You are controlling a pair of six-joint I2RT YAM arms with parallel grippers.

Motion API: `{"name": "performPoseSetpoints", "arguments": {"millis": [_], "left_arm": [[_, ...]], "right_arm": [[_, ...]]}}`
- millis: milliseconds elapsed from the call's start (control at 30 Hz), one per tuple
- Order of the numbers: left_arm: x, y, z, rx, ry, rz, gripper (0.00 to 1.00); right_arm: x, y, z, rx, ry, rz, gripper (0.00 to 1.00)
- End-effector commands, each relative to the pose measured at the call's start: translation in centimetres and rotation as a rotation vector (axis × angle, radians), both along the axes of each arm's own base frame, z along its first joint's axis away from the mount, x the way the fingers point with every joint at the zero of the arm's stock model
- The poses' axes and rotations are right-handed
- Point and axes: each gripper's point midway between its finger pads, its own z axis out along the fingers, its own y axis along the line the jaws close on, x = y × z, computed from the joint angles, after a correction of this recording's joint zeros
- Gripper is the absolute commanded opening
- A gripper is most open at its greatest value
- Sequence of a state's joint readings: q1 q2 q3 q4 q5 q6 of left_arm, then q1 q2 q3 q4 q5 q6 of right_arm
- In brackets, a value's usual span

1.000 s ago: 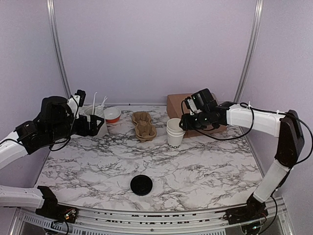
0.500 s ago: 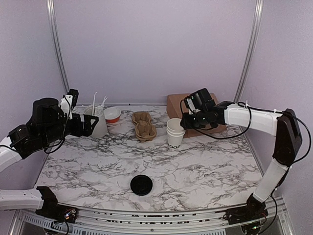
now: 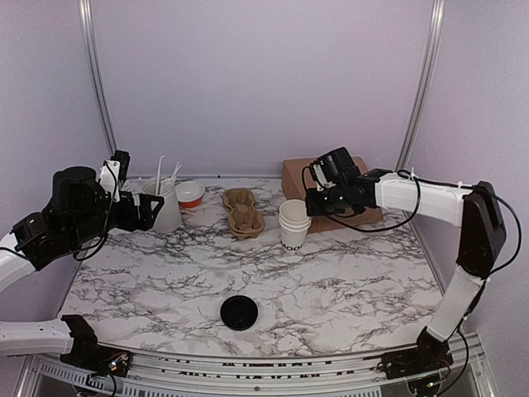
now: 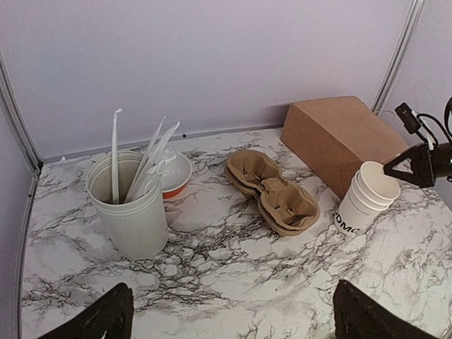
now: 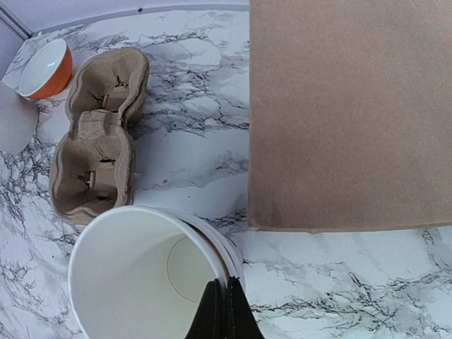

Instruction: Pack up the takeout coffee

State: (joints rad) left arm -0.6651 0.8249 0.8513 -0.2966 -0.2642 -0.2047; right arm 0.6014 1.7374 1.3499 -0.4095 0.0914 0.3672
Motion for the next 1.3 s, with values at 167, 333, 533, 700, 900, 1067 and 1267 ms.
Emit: {"name": "performPoseSetpoints", "arguments": {"millis": [167,333,533,700,900,1067,1267], "left_arm": [[0.1,0.2,-0.4,0.020,-0.005,0.004,0.99],[0.2,0.0,-0.5,0.020,0.003,-0.006,0.99],[0.0,-0.6,-0.6,0.013,0.012,-0.040,0.99],[-0.1,-0.9,-0.3,-0.002,0.013,-0.056,0.99],[-0.4,-2.5,0.0,-0.041,0.041,-0.128,0.99],[-0.7,-3.7,1.0,-0.105,0.062,-0.173,0.99],[-0.6,-4.7,0.4,-0.162,0.117,-0.174,0.99]], "right_arm": [[1.2,0.1,3.1,0.024,-0.054,-0.019,0.00],[1.0,0.3,4.5,0.050,-0.068,-0.011,0.00],[0.8,0.2,6.8,0.071,-0.099,-0.005,0.00],[0.1,0.1,8.6,0.085,-0.120,0.003,0.00],[-0.8,-0.4,10.8,0.087,-0.158,0.014,0.00],[-2.2,-0.9,13.1,0.098,-0.198,0.027,0.00],[-5.2,-1.4,14.2,0.119,-0.211,0.068,0.00]]}}
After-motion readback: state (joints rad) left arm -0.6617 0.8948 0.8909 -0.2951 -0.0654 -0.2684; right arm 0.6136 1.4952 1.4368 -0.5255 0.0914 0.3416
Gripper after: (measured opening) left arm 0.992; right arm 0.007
